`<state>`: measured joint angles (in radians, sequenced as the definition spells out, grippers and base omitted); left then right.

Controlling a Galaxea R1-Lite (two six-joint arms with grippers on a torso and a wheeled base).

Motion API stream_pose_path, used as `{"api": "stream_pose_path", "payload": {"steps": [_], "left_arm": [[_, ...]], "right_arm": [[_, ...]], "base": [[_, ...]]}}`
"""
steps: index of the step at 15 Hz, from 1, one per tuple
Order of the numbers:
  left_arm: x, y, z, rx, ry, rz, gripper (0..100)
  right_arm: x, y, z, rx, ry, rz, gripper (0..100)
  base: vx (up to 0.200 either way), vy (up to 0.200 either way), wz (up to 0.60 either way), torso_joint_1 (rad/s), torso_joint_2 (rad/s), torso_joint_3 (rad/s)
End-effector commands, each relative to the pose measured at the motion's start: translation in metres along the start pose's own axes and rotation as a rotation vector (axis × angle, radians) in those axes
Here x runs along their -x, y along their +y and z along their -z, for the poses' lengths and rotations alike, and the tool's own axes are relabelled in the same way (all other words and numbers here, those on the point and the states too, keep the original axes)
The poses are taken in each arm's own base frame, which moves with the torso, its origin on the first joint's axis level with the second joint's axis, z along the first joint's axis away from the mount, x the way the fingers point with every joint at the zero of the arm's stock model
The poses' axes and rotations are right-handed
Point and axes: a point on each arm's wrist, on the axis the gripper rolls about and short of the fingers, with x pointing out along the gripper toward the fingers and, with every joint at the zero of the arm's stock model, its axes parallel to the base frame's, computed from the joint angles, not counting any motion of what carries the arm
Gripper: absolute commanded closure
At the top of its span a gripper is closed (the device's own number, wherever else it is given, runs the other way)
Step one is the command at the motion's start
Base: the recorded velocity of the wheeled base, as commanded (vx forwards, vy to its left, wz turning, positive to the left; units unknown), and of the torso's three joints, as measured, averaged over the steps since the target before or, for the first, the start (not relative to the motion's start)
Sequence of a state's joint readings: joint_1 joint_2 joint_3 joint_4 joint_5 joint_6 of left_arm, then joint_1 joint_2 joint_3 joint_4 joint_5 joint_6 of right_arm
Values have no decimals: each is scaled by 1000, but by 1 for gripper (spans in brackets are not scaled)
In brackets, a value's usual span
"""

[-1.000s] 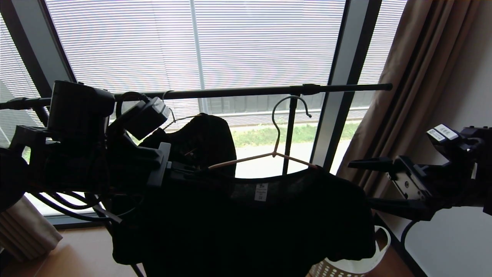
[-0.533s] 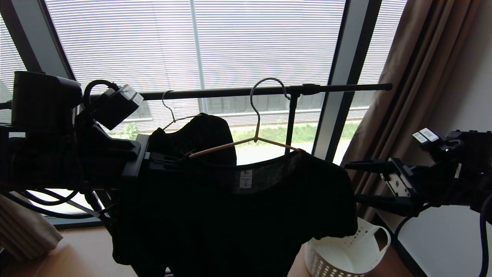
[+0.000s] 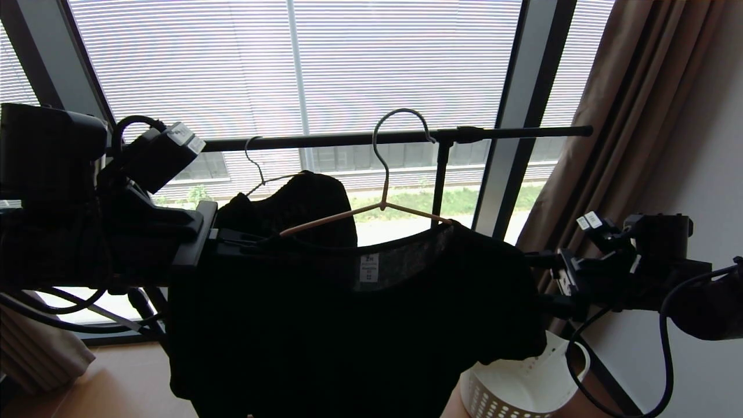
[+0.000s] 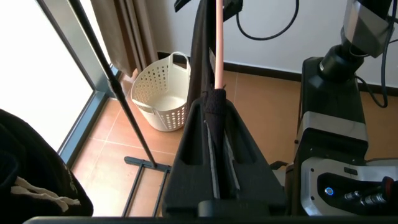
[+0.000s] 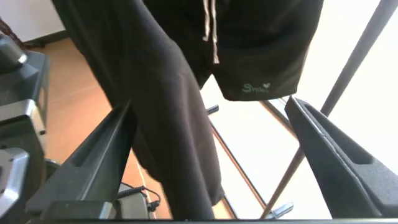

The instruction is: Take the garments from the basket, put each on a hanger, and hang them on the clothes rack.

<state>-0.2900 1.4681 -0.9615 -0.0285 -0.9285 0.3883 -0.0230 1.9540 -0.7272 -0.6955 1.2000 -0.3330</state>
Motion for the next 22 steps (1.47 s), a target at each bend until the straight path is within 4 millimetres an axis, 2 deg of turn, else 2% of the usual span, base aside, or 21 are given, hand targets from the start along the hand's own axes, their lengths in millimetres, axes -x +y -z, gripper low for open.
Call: {"api": "stream_pose_path", "payload": {"steps": [1,5,13,18,19,20,22], "left_arm": [[1,1,0,0,-1,-7,100],[11,2,0,0,-8,-44,100],[23,-1,4,15,-12,-81,100],[22,0,5,27,-9,-77,100],[22,0,4,41,-9,-80,100],[24,1,5,65,-11,-88,100],[31,5,7,94,-11,-130,100]], "right_arm": [[-4,-6,13,-31,13,1,100],[14,-16,11,-22,-4,63,100],[23,-23,12,-24,-11,94,100],[7,3,5,9,16,67,100],[3,7,4,70,31,92,100],[-3,13,2,99,46,110,0],[-4,22,0,139,52,108,0]], "base": [[0,0,0,0,0,0],[0,0,0,0,0,0],[0,0,0,0,0,0],[0,0,0,0,0,0],[0,0,0,0,0,0],[0,0,0,0,0,0],[0,0,0,0,0,0]]}}
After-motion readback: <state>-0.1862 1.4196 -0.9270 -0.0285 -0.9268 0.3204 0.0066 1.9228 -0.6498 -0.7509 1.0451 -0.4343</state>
